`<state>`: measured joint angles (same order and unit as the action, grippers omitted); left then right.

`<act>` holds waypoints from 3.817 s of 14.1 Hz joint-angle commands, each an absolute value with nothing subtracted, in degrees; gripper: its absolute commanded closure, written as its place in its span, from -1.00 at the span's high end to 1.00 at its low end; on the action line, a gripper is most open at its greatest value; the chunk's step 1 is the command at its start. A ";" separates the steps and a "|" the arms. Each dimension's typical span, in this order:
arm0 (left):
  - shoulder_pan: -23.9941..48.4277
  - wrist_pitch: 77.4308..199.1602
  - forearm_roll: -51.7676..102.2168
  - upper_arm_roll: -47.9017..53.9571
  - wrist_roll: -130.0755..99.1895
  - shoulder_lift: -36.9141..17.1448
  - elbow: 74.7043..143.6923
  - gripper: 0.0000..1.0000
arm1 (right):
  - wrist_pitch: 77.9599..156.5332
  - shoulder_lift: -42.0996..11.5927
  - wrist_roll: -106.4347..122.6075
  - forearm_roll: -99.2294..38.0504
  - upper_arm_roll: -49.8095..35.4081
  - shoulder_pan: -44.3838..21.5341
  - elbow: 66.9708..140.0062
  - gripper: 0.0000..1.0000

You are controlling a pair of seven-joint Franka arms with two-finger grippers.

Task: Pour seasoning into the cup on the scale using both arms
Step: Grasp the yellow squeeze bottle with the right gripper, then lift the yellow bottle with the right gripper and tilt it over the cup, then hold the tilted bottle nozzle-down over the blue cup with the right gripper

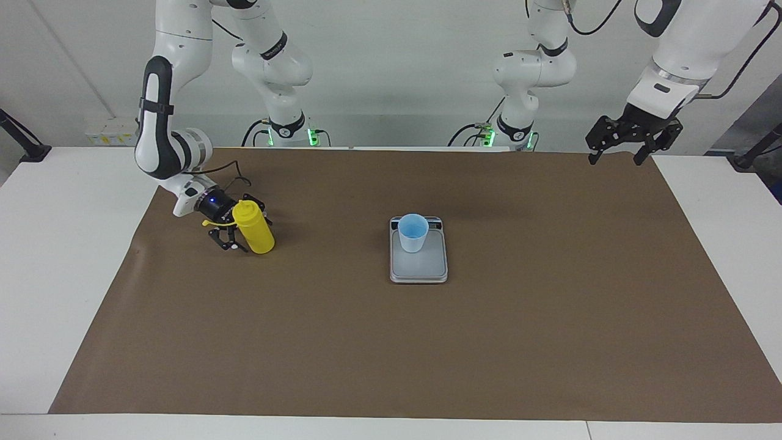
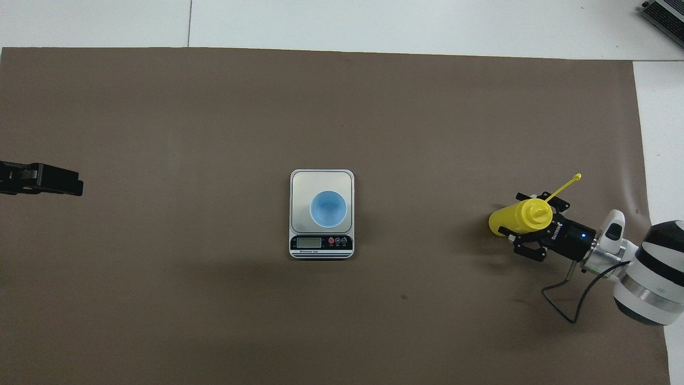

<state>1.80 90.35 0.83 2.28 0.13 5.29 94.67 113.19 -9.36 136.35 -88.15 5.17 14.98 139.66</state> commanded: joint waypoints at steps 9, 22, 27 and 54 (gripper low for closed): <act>0.44 89.30 1.14 2.90 -0.88 6.15 95.19 1.00 | 115.91 -4.49 125.35 -87.99 4.75 10.03 137.38 -1.00; 0.18 89.30 1.14 2.72 -0.88 6.15 95.19 1.00 | 140.18 -2.81 91.43 -51.54 4.57 -11.94 124.03 -1.00; 0.18 89.30 1.14 2.72 -0.88 6.15 95.19 1.00 | 142.39 -4.13 75.78 -27.56 4.48 -16.70 121.73 -1.00; 0.18 89.30 1.14 2.72 -0.88 6.15 95.19 1.00 | 123.94 -7.90 43.33 58.51 4.04 -41.30 112.77 -1.00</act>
